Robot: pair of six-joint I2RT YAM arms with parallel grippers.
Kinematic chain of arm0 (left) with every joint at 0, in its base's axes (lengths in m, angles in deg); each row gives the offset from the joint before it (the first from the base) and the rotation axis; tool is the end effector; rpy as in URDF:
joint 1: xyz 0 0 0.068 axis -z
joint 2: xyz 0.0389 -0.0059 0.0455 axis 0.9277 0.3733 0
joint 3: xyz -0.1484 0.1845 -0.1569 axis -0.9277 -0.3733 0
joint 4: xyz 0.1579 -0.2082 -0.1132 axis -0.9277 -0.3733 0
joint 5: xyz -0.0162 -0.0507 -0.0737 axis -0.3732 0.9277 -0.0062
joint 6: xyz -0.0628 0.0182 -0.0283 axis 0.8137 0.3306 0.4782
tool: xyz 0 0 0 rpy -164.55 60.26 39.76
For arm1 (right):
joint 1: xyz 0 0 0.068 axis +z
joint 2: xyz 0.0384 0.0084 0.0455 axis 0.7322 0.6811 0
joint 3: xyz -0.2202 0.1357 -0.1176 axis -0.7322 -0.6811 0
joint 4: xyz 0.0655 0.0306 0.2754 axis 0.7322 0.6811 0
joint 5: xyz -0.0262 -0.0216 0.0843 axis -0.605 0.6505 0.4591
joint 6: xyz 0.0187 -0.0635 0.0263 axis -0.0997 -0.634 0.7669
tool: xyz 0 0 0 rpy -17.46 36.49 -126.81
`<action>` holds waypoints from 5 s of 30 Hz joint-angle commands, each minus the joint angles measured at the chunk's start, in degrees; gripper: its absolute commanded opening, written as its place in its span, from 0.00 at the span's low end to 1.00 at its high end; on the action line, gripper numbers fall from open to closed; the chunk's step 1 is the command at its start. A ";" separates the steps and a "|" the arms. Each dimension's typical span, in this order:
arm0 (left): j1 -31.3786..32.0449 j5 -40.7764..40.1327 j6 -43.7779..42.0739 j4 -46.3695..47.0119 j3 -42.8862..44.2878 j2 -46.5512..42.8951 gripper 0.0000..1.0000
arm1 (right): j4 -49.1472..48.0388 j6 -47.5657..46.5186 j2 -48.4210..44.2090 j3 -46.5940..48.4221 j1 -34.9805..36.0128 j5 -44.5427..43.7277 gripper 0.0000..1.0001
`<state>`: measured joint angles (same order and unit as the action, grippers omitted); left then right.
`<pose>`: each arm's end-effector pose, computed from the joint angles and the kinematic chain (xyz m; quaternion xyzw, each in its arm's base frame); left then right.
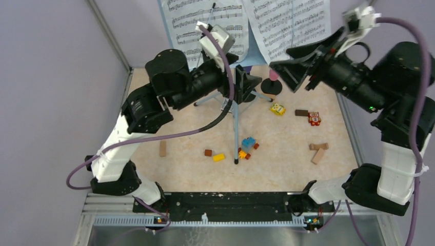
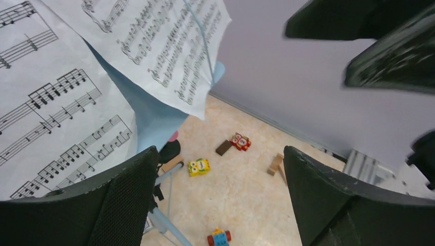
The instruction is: Pack up the instrument practice props
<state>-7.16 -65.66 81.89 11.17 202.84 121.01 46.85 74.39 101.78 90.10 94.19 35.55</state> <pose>0.1409 -0.2446 0.6297 0.3195 0.6072 -0.3520 0.6366 0.1086 0.1247 0.6563 -0.2594 0.6299 0.3659 0.6341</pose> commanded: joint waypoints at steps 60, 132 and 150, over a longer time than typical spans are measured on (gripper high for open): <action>-16.28 -0.55 34.37 54.11 -4.37 10.58 0.99 | -20.51 -3.52 -10.54 -25.18 -0.45 -32.24 0.60; -11.53 4.76 30.89 53.41 -9.06 15.59 0.14 | -17.53 -5.82 -13.12 -26.90 -0.44 -36.87 0.42; -11.09 2.52 29.72 51.25 -9.20 15.39 0.00 | -5.69 -1.74 8.60 2.93 -16.75 -22.34 0.62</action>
<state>-18.59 -63.43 112.36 61.92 193.33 137.27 41.78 68.12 111.23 95.46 85.31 3.77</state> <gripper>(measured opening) 0.004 0.627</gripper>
